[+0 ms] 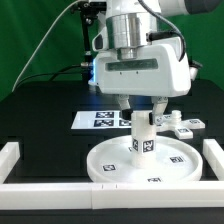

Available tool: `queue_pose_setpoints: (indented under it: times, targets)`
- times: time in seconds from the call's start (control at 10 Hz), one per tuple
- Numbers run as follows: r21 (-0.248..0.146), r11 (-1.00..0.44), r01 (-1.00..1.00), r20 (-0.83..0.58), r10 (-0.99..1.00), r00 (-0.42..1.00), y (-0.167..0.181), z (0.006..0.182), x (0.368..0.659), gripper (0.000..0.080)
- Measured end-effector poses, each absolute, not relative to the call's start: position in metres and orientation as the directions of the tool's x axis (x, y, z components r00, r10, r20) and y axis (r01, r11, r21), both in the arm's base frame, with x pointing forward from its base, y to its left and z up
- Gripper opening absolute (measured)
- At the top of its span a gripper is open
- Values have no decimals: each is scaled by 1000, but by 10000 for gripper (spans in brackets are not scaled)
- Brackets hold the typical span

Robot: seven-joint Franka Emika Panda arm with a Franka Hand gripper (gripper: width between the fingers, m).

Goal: Assemble round table

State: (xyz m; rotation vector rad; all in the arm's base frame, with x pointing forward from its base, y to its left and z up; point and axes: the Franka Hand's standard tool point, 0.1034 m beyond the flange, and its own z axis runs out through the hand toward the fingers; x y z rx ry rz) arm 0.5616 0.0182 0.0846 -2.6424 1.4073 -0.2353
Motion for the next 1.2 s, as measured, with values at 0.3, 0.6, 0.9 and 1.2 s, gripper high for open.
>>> queue_pose_setpoints:
  times: [0.3,0.6,0.9,1.2]
  targets:
    - [-153,-741,-653,120,-670,732,17,83,562,649]
    - [-26,-981,-192,153,-194,969,33,82,564,649]
    - [10,-999,-38,153,-36,988,29,82,564,649]
    - [-8,-998,59,69,59,996,23,79,560,649]
